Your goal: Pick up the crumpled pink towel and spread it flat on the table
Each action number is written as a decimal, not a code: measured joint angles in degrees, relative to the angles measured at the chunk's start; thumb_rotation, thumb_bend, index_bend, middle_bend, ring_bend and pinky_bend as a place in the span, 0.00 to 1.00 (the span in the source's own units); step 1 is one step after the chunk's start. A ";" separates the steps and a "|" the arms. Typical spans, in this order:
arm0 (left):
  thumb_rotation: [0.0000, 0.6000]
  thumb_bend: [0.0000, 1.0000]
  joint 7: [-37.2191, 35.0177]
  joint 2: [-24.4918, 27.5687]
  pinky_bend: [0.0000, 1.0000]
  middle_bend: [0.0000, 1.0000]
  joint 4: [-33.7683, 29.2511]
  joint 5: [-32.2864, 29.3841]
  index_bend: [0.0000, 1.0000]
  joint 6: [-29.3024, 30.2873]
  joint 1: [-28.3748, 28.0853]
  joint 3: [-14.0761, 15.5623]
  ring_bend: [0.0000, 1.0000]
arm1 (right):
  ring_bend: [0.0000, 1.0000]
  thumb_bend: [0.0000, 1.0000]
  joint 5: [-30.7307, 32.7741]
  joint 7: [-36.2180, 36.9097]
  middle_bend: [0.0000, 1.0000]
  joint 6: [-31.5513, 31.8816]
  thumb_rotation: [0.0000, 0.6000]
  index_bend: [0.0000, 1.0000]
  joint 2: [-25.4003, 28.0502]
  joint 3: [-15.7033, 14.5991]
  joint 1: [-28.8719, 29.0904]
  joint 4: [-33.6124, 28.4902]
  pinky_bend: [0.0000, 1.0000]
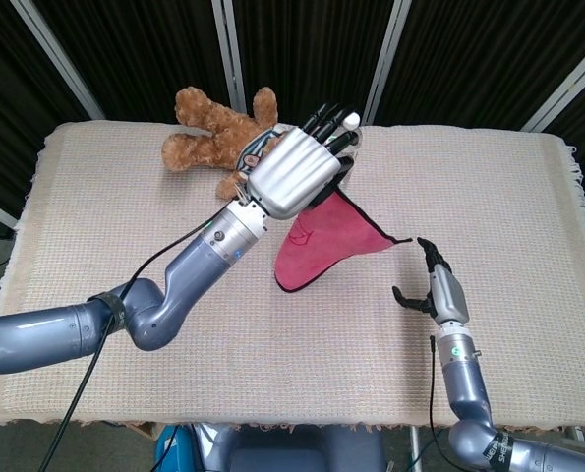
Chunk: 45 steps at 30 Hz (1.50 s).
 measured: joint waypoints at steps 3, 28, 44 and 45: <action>1.00 0.48 -0.91 1.01 0.01 0.24 -0.48 0.81 0.61 0.03 0.48 0.14 0.00 | 0.00 0.32 0.27 0.22 0.00 -0.58 1.00 0.00 0.36 0.07 0.03 -0.30 0.00; 1.00 0.48 2.08 -1.01 0.01 0.25 0.11 -1.70 0.62 1.39 -1.09 1.16 0.00 | 0.00 0.32 -3.65 0.80 0.00 -0.09 1.00 0.33 -0.34 -2.39 -0.19 -4.23 0.00; 1.00 0.48 4.55 -1.96 0.01 0.26 0.01 -3.68 0.62 2.69 -2.08 1.57 0.00 | 0.00 0.33 -2.19 2.83 0.03 -2.21 1.00 0.49 -0.91 -2.37 -0.14 -0.16 0.00; 1.00 0.48 4.58 -2.01 0.01 0.26 0.02 -3.73 0.62 2.71 -2.12 1.60 0.00 | 0.00 0.34 -2.02 2.89 0.04 -2.42 1.00 0.50 -0.99 -2.38 -0.09 0.23 0.00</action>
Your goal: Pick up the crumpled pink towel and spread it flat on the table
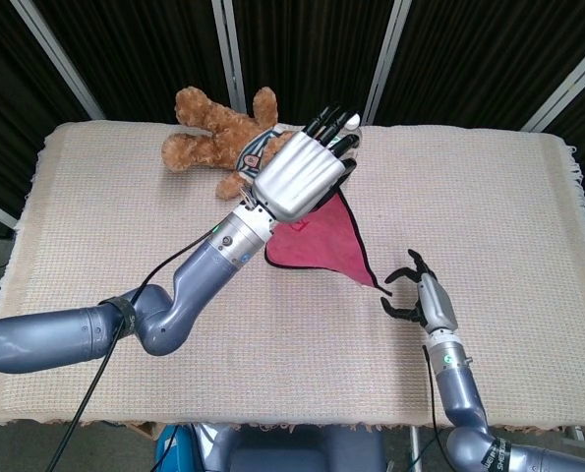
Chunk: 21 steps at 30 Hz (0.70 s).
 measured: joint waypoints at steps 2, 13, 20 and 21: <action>1.00 0.48 0.06 -0.18 0.01 0.26 0.07 -0.07 0.62 0.02 -0.09 0.09 0.00 | 0.00 0.35 0.14 0.10 0.06 -0.25 1.00 0.52 -0.15 -0.09 0.04 0.43 0.00; 1.00 0.48 0.20 -0.65 0.01 0.26 0.32 0.09 0.62 0.28 -0.20 0.61 0.00 | 0.00 0.46 -0.43 1.39 0.10 -0.64 1.00 0.58 -0.48 -0.20 -0.31 1.52 0.00; 1.00 0.48 0.20 -0.60 0.01 0.26 -0.06 -0.22 0.62 0.92 -0.15 0.28 0.00 | 0.00 0.46 -0.79 1.28 0.10 -0.86 1.00 0.58 -0.87 -0.65 -0.34 1.84 0.00; 1.00 0.48 0.19 -0.57 0.01 0.26 -0.11 -0.21 0.62 1.02 -0.16 0.21 0.00 | 0.00 0.46 -0.86 1.17 0.10 -0.81 1.00 0.58 -0.93 -0.73 -0.34 1.82 0.00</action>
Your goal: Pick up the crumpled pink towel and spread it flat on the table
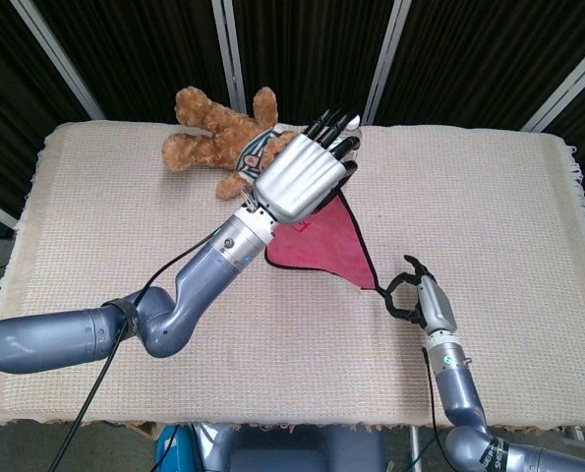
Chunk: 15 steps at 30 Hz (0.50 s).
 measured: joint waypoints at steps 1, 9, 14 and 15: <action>1.00 0.48 -0.01 0.01 0.01 0.26 -0.05 0.01 0.62 0.09 0.00 -0.05 0.00 | 0.00 0.46 -0.04 -0.08 0.10 0.05 1.00 0.58 -0.04 -0.04 0.00 -0.01 0.00; 1.00 0.48 -0.11 0.20 0.01 0.26 -0.43 -0.28 0.62 0.77 0.38 -0.13 0.00 | 0.00 0.47 -0.55 -0.53 0.11 0.67 1.00 0.62 -0.42 -0.37 -0.16 -0.31 0.00; 1.00 0.48 -0.28 0.26 0.01 0.26 -0.46 -0.36 0.62 0.86 0.68 0.09 0.00 | 0.00 0.47 -0.68 -0.66 0.11 1.01 1.00 0.64 -0.87 -0.26 -0.14 0.12 0.00; 1.00 0.48 -0.31 0.27 0.01 0.26 -0.48 -0.35 0.62 0.85 0.75 0.18 0.00 | 0.00 0.47 -0.76 -0.66 0.11 1.11 1.00 0.64 -0.86 -0.21 -0.16 0.07 0.00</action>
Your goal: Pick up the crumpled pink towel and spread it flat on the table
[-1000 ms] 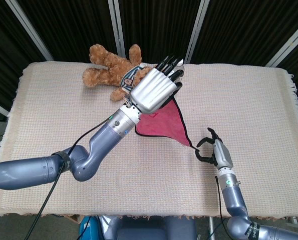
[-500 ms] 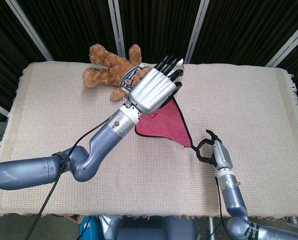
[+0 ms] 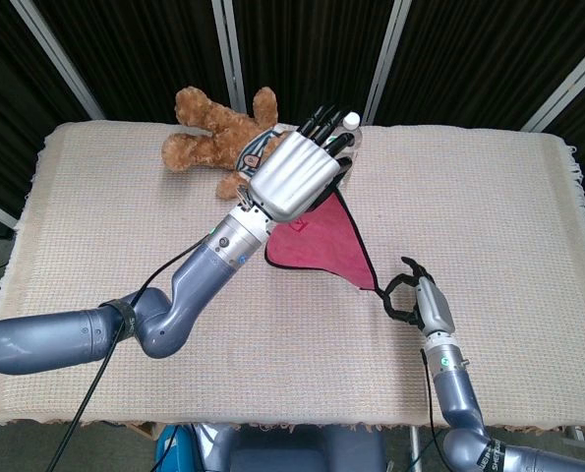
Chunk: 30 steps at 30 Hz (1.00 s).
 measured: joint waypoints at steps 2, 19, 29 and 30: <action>1.00 0.48 -0.12 0.02 0.01 0.26 -0.09 0.06 0.62 0.01 0.20 0.19 0.00 | 0.00 0.47 -0.20 0.03 0.11 0.15 1.00 0.64 0.03 0.20 0.01 -0.07 0.00; 1.00 0.48 -2.77 0.83 0.01 0.26 -1.05 1.80 0.62 0.94 2.68 0.92 0.00 | 0.00 0.47 -1.83 -2.49 0.12 4.80 1.00 0.66 5.20 5.97 0.81 -5.53 0.00; 1.00 0.48 -4.51 2.70 0.01 0.26 -4.14 0.86 0.63 3.56 6.55 1.26 0.00 | 0.00 0.47 -0.69 -5.83 0.12 7.74 1.00 0.66 10.57 11.49 2.23 -9.81 0.00; 1.00 0.48 -4.56 2.80 0.01 0.26 -4.39 0.57 0.63 3.88 6.97 1.34 0.00 | 0.00 0.47 -0.65 -6.60 0.12 8.19 1.00 0.66 11.34 12.00 2.47 -10.49 0.00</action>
